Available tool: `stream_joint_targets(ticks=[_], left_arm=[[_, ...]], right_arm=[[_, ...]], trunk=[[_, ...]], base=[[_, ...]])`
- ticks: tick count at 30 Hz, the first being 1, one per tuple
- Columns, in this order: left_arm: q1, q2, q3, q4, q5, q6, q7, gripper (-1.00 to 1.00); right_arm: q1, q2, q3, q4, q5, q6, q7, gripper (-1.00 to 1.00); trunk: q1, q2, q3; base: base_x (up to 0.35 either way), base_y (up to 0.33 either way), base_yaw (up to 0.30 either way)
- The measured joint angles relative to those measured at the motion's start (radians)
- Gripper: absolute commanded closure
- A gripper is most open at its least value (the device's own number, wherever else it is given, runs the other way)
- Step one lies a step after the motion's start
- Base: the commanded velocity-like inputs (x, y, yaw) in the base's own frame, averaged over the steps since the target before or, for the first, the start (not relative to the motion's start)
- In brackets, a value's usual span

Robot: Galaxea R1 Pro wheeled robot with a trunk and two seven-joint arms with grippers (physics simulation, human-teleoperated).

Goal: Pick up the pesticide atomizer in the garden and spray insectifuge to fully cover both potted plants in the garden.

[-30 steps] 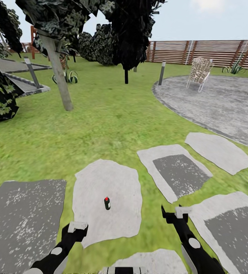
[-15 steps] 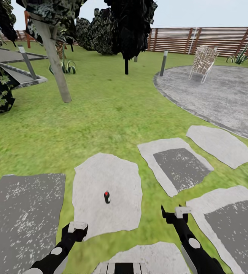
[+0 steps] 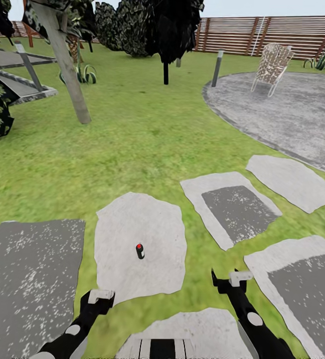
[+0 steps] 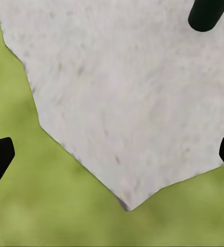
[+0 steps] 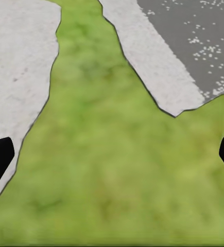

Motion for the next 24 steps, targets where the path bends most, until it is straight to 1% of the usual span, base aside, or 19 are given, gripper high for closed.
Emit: stream_joint_targets(ticks=[4,8,11,21,24], left_arm=[[-0.001,0.000,-0.001,0.000,-0.001,-0.038,0.000,-1.00],[-0.001,0.000,-0.002,0.000,-0.001,-0.042,0.000,-1.00],[-0.001,0.001,-0.002,0.001,-0.001,-0.045,0.000,-1.00],[-0.001,0.001,0.000,0.000,0.000,-0.051,0.009,-1.00],[-0.001,0.001,-0.001,0.000,0.000,-0.051,0.010,-1.00]], right_arm=[[0.000,0.001,0.000,0.002,0.000,0.000,0.000,-1.00],[0.000,0.002,0.001,0.002,0.000,0.000,0.000,-1.00],[0.001,0.001,0.000,0.001,0.000,0.000,0.000,-1.00],[0.000,0.002,0.001,0.000,0.000,0.000,0.000,-1.00],[0.000,0.002,0.001,0.000,0.000,0.000,0.000,-1.00]], trunk=[[0.002,-0.001,-0.015],[0.004,-0.002,-0.031],[0.005,-0.003,-0.043],[0.005,-0.003,-0.043],[0.005,-0.003,-0.043]], base=[[0.000,0.000,0.000],[0.000,0.000,-0.030],[0.000,0.000,-0.199],[0.001,0.000,-0.275],[0.136,0.000,-0.213]])
